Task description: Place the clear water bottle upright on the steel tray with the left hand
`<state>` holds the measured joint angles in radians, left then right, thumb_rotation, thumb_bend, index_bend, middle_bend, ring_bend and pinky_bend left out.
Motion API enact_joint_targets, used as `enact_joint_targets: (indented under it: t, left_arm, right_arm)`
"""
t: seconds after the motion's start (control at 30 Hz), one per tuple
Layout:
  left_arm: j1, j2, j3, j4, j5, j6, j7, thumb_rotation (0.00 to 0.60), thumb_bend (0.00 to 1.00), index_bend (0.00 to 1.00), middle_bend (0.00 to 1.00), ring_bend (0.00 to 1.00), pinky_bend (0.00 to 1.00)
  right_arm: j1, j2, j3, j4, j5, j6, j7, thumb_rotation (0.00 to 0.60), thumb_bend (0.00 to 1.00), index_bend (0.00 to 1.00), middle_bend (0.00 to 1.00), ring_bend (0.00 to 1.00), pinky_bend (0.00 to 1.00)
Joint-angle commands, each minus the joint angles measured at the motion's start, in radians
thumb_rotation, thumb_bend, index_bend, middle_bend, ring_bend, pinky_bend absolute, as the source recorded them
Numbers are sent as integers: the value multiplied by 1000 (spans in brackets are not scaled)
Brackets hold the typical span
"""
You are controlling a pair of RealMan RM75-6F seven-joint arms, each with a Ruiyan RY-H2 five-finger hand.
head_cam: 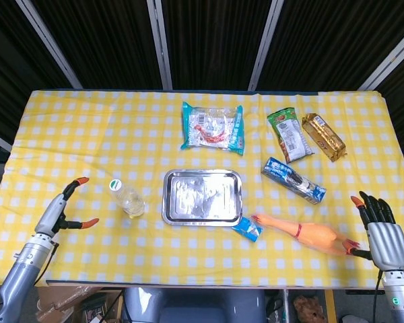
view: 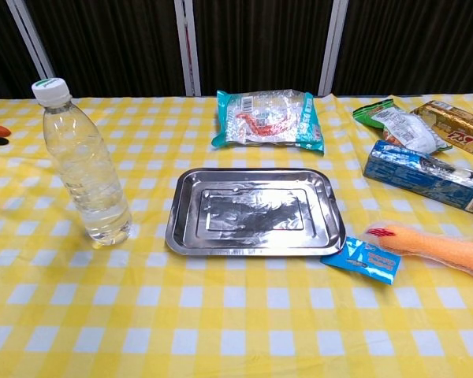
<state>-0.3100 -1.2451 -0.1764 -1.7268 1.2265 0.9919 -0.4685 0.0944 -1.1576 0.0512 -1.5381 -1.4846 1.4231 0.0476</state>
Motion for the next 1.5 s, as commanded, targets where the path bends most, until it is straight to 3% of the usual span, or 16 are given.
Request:
enact_joint_targets:
  t: [0.03, 0.53, 0.7, 0.97, 1.17, 1.5]
  left_arm:
    - [-30, -37, -4, 3, -1, -35, -36, 600, 126, 114, 43, 0, 13]
    - [-91, -206, -29, 70, -70, -26, 31, 600, 130, 128, 84, 0, 13]
    - [-106, -243, -32, 87, -86, -16, 77, 600, 242, 180, 171, 0, 13]
    - [-124, -291, -38, 109, -110, 19, 169, 600, 314, 271, 264, 0, 25]
    - [-119, -307, -47, 104, -119, 64, 212, 600, 402, 454, 435, 0, 92]
    - [-93, -235, -63, 8, -104, 99, 196, 600, 434, 515, 489, 15, 98]
  right_arm:
    - [0, 2, 0, -2, -2, 1, 3, 600, 49, 110, 0, 0, 0]
    - [-5, 15, 1, -3, -6, 10, 35, 600, 50, 111, 0, 0, 0]
    - [-5, 16, 3, -2, -5, 12, 39, 600, 49, 111, 0, 0, 0]
    - [-7, 21, 4, 0, -4, 14, 50, 600, 49, 111, 0, 26, 0]
    - [-7, 21, 5, -1, -7, 18, 48, 600, 50, 111, 0, 29, 0]
    - [-7, 18, 4, 0, -7, 17, 43, 600, 49, 111, 0, 29, 0]
